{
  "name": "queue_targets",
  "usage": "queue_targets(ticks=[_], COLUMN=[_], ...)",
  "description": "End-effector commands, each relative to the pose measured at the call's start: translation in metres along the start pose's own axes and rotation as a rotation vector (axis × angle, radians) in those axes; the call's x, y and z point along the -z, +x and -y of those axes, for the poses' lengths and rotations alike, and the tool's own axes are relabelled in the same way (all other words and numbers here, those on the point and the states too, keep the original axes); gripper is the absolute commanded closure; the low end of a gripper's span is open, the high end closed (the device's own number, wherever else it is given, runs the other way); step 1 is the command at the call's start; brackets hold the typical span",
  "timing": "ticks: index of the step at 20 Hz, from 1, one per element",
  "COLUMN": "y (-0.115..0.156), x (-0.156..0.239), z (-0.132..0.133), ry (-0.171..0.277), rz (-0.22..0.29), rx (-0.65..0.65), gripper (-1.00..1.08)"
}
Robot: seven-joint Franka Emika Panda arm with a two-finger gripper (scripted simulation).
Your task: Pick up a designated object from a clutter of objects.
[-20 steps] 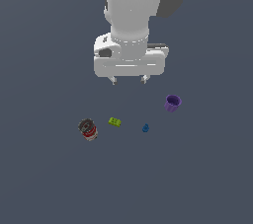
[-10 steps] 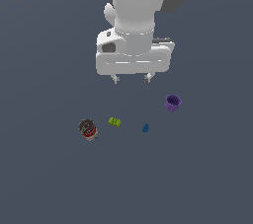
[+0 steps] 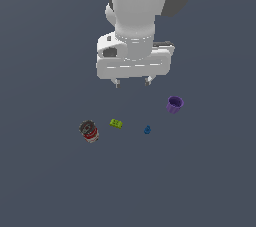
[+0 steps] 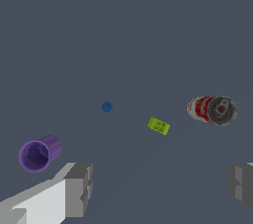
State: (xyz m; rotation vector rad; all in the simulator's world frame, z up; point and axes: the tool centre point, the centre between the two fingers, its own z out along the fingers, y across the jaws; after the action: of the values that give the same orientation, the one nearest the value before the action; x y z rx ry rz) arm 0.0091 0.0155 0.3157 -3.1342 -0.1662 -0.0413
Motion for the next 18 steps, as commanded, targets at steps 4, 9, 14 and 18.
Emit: queue_targets(ticks=[4,9,14,18], y=[0.002,0.004,0.005,0.005], x=[-0.015,-0.036,-0.062,-0.083], z=[-0.005,-0.013,-0.022,-0.029], ry=[-0.003,-0.006,-0.008,-0.009], rz=[0.002,0.005,0.009,0.012], rx=[0.063,0.152,0.266,0.359], gripper=[-0.92,-0.92,-0.92,-0.92])
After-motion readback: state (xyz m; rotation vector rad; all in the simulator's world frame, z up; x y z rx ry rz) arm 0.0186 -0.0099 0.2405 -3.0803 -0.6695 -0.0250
